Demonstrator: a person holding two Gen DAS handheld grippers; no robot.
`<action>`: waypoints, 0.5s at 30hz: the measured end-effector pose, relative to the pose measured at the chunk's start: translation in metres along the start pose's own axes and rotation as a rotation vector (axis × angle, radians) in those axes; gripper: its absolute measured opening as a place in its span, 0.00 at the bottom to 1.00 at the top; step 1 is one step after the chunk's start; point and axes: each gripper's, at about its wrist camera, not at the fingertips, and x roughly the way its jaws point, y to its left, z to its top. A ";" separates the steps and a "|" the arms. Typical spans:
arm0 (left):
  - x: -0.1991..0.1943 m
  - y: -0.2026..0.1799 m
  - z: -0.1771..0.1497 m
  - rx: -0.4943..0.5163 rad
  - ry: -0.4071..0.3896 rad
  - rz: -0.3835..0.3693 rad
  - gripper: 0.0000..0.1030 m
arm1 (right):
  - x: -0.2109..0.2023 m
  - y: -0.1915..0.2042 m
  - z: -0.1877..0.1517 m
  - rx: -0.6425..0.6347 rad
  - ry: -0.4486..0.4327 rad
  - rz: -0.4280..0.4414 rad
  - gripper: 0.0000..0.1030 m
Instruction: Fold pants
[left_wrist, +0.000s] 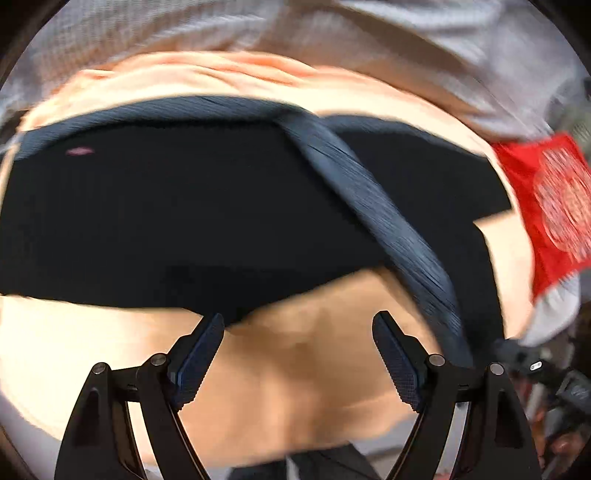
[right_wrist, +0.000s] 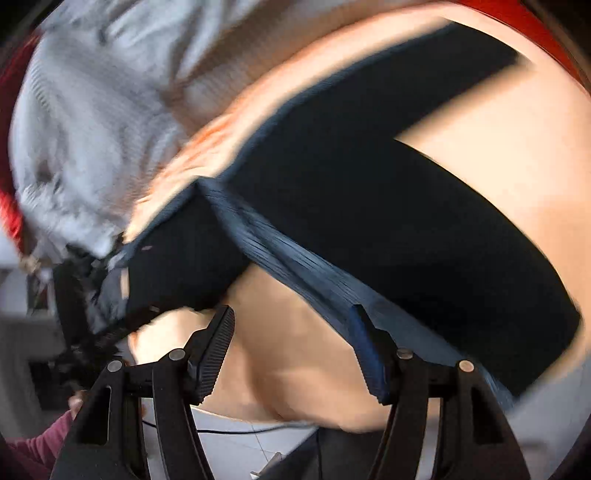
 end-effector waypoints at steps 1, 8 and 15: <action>0.005 -0.012 -0.005 0.020 0.023 -0.017 0.81 | -0.007 -0.011 -0.010 0.029 -0.012 -0.014 0.65; 0.030 -0.080 -0.020 0.113 0.085 -0.097 0.81 | -0.041 -0.098 -0.072 0.204 -0.065 -0.140 0.65; 0.065 -0.098 -0.012 0.051 0.142 -0.093 0.81 | -0.038 -0.156 -0.089 0.228 -0.029 -0.174 0.65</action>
